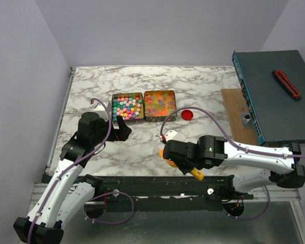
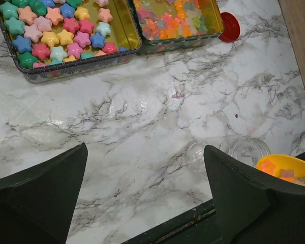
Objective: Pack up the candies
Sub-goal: Place the fake candies in the packing bottle.
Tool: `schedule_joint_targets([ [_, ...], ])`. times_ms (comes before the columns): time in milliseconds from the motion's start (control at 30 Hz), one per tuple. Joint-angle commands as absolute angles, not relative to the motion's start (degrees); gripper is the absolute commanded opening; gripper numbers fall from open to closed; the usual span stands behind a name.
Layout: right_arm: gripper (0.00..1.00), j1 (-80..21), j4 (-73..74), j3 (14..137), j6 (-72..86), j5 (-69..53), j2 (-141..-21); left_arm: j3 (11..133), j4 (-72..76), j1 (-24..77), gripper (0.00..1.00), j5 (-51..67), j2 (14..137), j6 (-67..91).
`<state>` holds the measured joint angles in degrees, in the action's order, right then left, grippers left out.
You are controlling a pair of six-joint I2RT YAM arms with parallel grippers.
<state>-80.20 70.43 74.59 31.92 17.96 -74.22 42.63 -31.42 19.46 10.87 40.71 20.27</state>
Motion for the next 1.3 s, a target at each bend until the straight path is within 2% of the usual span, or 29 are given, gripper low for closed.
schedule_joint_targets([
  [0,0.01,-80.6,73.7,77.3,34.2,16.7,-75.7,43.2,-31.9,19.1,0.99,10.2,39.9,19.5],
  [733,0.02,-80.2,81.2,87.7,36.7,12.8,-82.6,43.3,-32.1,19.1,0.99,10.0,39.1,19.3],
  [1267,0.01,-76.8,81.2,87.5,37.5,9.1,-83.5,43.4,-32.3,19.1,0.99,10.1,38.7,19.2],
])
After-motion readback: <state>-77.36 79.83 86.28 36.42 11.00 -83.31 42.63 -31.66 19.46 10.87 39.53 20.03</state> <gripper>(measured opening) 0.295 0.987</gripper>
